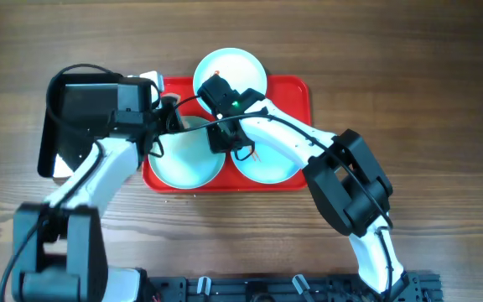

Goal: Clean dirty plates on tray and stack at the side

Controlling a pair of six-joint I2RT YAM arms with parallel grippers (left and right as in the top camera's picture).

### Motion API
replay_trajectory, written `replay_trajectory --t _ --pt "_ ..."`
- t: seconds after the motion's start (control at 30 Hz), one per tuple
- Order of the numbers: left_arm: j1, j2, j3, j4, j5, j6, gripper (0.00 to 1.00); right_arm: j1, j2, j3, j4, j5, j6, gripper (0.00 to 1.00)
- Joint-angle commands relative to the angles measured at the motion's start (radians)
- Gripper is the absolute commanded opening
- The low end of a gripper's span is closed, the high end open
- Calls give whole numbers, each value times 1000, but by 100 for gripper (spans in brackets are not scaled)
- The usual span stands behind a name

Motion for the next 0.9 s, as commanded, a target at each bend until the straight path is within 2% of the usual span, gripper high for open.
replay_trajectory --t 0.0,0.2,0.33,0.37,0.53,0.63,0.73,0.87 --pt "3 -111 12 -156 77 -40 4 -3 17 -8 1 55 -4 4" --pt "3 -22 12 -399 90 -50 4 -3 17 -8 6 54 16 4" --pt "3 51 12 -456 78 -66 4 -3 17 -8 2 54 16 4" --pt "5 66 12 -454 30 -66 4 -3 17 -8 -2 54 15 4" --pt "5 78 12 -392 -317 -66 4 -3 17 -8 -14 55 14 4" --pt "5 78 12 -284 -467 -62 4 -3 17 -8 -16 55 15 4" --pt "3 72 13 -160 -476 -63 4 -3 17 -8 -25 55 15 4" --pt "4 23 13 -64 -344 -63 4 -3 17 -8 -25 55 15 4"
